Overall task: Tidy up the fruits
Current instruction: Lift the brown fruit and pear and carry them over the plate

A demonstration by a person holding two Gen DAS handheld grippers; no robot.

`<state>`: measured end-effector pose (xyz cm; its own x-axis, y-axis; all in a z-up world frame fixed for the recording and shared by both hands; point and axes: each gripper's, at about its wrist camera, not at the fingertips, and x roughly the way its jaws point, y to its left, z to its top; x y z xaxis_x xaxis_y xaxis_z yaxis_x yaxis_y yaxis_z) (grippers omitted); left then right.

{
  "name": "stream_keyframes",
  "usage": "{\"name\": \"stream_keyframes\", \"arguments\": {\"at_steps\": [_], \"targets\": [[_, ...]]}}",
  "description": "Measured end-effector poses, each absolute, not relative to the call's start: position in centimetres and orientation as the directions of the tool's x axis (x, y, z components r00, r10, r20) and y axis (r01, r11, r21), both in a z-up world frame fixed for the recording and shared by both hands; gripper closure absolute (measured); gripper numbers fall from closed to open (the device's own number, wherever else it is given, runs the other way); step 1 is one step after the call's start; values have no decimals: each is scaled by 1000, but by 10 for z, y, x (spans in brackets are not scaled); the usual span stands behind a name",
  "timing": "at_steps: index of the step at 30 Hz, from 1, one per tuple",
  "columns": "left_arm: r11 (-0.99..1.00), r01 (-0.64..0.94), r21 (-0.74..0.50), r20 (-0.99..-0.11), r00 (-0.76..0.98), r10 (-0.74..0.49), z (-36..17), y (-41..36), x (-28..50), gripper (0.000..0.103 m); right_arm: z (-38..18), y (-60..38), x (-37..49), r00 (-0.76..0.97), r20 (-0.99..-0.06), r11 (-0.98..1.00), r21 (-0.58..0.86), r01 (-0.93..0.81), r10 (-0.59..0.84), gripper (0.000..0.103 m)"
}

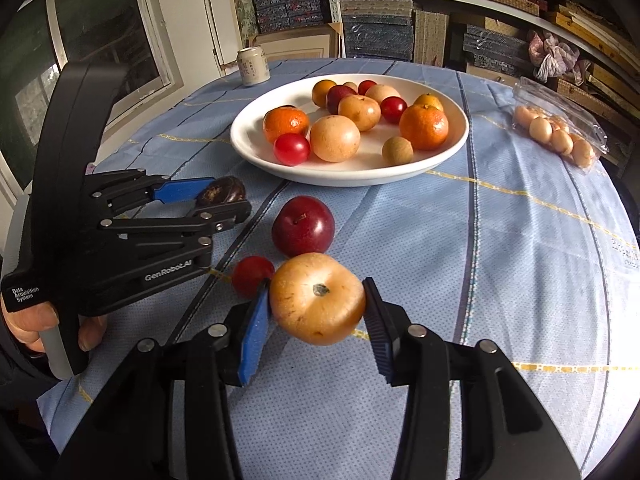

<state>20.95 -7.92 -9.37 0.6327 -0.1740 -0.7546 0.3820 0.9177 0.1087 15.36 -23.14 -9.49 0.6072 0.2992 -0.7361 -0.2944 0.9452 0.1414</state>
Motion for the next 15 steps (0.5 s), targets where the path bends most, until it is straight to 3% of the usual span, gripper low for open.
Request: {"name": "stream_keyframes", "arguments": {"at_steps": [15], "targets": [[932,354,73,-655,722,-223,-24,-61,214,62,-15,-250,165,708,-649,953,92,-290,278,59]]}}
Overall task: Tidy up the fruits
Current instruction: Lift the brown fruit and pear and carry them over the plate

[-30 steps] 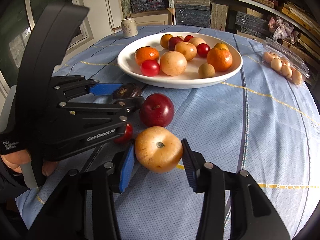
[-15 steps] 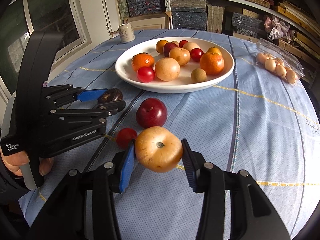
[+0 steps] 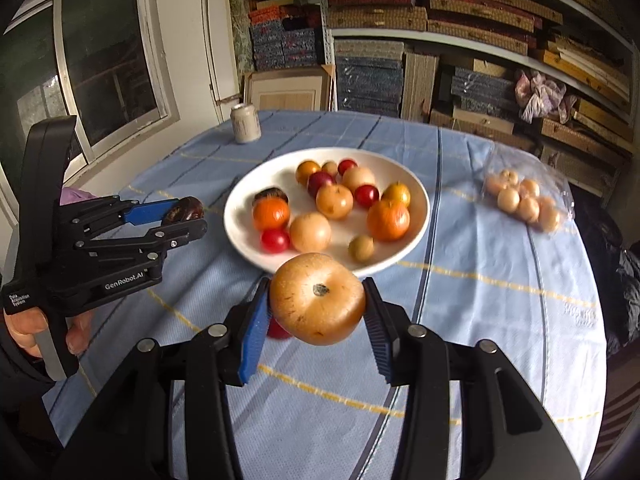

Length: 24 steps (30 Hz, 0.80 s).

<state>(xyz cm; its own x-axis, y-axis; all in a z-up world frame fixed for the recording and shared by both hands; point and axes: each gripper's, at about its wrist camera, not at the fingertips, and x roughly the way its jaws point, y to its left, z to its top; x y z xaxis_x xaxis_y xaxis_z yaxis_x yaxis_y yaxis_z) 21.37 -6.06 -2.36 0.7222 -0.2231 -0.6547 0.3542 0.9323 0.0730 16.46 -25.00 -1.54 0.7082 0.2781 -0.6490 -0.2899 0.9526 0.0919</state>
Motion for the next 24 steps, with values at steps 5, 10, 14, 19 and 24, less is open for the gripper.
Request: {"name": "stream_keyframes", "arguments": {"at_steps": [5,10,14,19,24], "targets": [[938,341,65,-636,738,-225,-10,-67,229,62,4,-250,183,718,-637,952,89,-294,281,59],[943,324,69,-624,752,-213,-3,-70,249,62,16,-254,210,726,-633,957,88,-278,269,59],[946,318,66,-627,750,-208,-3,-74,269,62,17,-254,233,726,-636,958,85,-272,263,59],[947,311,76,-641,743,-193,-11,-78,294,62,9,-253,263,713,-653,961,93,-260,256,59],[949,307,67,-661,726,-188,-22,-77,319,62,-4,-250,284,693,-674,960,96,-262,256,59]]}}
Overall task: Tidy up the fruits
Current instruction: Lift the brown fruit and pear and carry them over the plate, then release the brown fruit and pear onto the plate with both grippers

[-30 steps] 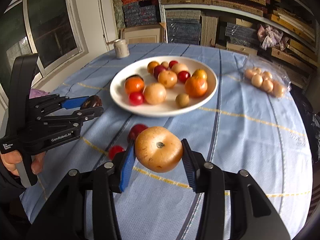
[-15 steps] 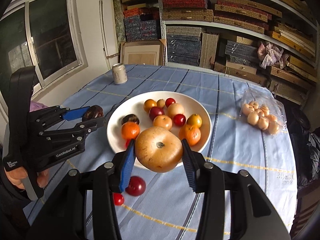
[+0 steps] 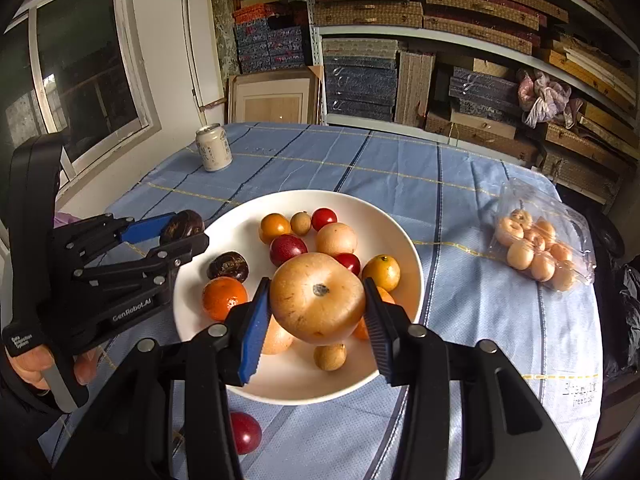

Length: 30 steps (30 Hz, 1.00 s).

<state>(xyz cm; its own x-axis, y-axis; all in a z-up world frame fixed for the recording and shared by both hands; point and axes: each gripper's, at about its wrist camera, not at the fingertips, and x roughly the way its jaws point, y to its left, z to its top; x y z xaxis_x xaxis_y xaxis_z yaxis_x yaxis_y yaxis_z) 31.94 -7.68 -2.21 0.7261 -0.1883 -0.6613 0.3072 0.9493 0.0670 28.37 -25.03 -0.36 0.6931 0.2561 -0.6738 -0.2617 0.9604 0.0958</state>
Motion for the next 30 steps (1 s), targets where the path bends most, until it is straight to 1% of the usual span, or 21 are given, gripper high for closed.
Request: {"name": "stream_keyframes", "arguments": {"at_steps": [6,18,20,21,24,25,27,30], "targets": [[954,292,65,-687,706,-170,-37,-74,346,62,-21,-248,303,669,-702,962,90,-258,245,59],[961,267,71,-709,691,-139,-57,-78,379,61,-46,-242,322,638,-738,965,67,-252,218,59],[965,255,67,-715,686,-132,-59,-77,381,56,-50,-240,324,628,-750,967,57,-249,206,59],[965,255,62,-717,684,-135,-59,-76,382,52,-51,-241,325,629,-751,968,50,-244,198,58],[965,251,69,-708,694,-130,-55,-75,377,40,-51,-242,323,641,-744,971,44,-235,189,48],[966,250,68,-704,698,-131,-54,-74,374,36,-50,-243,321,649,-739,973,39,-228,182,47],[967,246,59,-700,701,-136,-49,-71,369,32,-46,-245,317,655,-731,972,50,-230,193,47],[966,254,58,-695,705,-143,-43,-71,359,32,-40,-248,308,663,-721,972,60,-229,201,47]]}}
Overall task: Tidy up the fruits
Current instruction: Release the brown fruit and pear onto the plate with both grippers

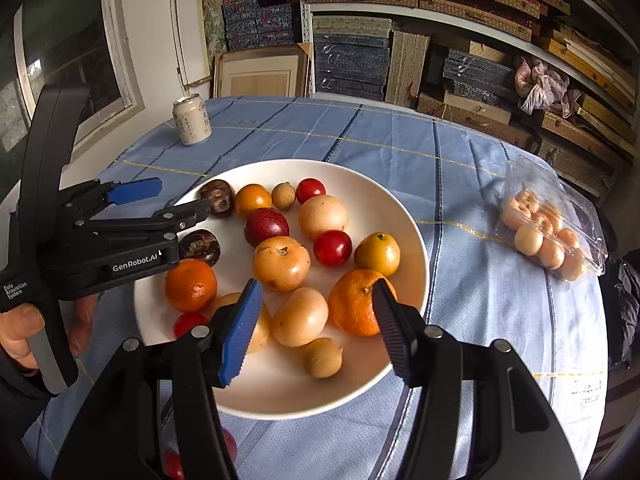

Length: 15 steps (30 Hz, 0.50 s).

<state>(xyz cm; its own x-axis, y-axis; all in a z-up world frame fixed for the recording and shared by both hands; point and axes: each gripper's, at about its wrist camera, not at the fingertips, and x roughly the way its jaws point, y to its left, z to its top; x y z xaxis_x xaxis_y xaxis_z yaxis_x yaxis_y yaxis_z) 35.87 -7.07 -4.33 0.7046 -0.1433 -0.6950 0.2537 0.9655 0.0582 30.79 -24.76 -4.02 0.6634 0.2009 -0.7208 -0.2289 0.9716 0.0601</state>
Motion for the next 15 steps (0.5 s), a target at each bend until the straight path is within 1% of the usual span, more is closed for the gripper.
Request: {"name": "stream_keyframes", "arguments": {"at_steps": [15], "targets": [[950,306,66,-668,721,-186,-21,-75,291,32,-23,-243,243,679,-695,965,84,-250,236,47]]}}
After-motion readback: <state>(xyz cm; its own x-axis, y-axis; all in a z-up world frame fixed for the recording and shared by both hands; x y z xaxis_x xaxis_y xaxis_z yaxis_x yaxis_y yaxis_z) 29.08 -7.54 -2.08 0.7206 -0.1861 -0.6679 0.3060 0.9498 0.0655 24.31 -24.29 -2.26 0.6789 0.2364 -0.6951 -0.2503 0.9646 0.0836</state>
